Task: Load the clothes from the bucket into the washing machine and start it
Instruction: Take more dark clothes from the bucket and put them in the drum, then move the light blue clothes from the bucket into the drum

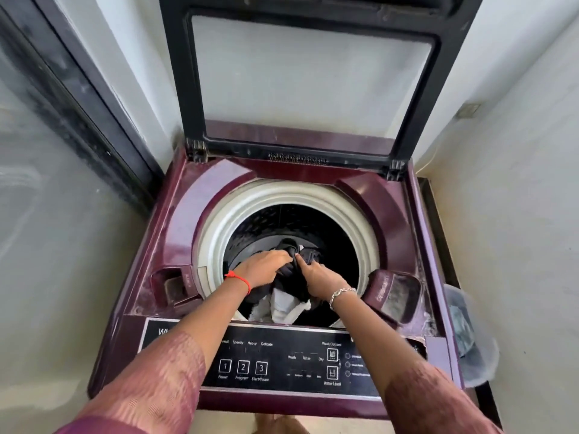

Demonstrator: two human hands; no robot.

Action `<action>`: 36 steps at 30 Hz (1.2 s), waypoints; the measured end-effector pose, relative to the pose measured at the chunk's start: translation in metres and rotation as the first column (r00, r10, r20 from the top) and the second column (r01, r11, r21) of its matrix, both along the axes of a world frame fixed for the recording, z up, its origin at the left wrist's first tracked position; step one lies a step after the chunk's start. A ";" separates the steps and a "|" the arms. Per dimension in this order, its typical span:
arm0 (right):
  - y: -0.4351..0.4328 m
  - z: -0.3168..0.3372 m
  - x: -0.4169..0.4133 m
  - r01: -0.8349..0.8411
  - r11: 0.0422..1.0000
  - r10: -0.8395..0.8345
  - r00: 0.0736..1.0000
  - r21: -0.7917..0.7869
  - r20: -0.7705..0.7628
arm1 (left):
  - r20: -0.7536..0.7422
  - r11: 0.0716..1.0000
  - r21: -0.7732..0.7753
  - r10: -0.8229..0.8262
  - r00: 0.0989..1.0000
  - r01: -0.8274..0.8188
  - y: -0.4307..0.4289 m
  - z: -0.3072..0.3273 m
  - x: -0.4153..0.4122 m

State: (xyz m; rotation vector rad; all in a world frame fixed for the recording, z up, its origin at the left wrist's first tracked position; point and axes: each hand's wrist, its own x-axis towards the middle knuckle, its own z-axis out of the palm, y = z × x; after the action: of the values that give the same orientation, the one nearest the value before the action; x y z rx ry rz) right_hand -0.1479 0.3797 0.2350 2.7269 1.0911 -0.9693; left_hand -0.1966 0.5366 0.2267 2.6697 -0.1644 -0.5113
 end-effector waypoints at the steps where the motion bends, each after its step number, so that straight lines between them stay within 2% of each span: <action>1: 0.001 -0.004 0.004 0.004 0.999 -0.006 0.998 -0.038 -0.066 | -0.058 0.999 0.033 -0.024 0.998 0.026 0.001 -0.007 0.002; 3: 0.000 -0.011 0.009 -0.003 0.993 -0.012 0.992 -0.120 -0.125 | -0.160 0.992 0.102 -0.056 0.985 0.073 0.001 -0.018 0.004; 5: -0.001 -0.016 0.013 -0.025 0.986 0.006 0.994 -0.167 -0.110 | -0.220 0.985 0.151 -0.051 0.974 0.086 0.001 -0.024 0.006; 10: -0.009 -0.011 0.023 0.014 0.995 -0.019 0.999 -0.096 -0.047 | -0.170 0.992 0.125 0.006 0.985 0.015 -0.003 -0.019 0.016; 13: -0.017 0.005 0.031 0.060 0.998 -0.059 0.998 -0.027 0.031 | -0.073 0.998 0.060 0.032 0.997 -0.028 -0.012 -0.002 0.025; 18: -0.045 0.045 0.037 0.166 0.971 -0.195 0.966 0.170 0.173 | 0.228 0.992 -0.107 0.083 0.970 -0.060 -0.038 0.046 0.039; 21: -0.073 0.068 0.031 0.232 0.930 -0.305 0.921 0.286 0.243 | 0.330 0.995 -0.104 0.032 0.943 0.003 -0.061 0.073 0.045; 27: -0.159 0.093 0.011 0.356 0.825 -0.517 0.789 0.440 0.332 | 0.406 0.973 -0.131 -0.121 0.906 0.189 -0.145 0.112 0.057; 32: -0.240 0.092 0.001 0.501 0.735 -0.659 0.686 0.456 0.309 | 0.408 0.930 -0.067 -0.304 0.861 0.360 -0.231 0.120 0.074; 36: -0.315 0.074 0.002 0.594 0.686 -0.721 0.635 0.421 0.279 | 0.321 0.898 -0.026 -0.409 0.854 0.440 -0.304 0.105 0.094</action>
State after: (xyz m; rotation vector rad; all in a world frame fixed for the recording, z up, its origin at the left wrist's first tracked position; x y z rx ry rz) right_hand -0.1456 0.0647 0.3092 3.4297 0.1064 -0.1599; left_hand -0.1022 0.2330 0.3318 2.5968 -0.8671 -0.1969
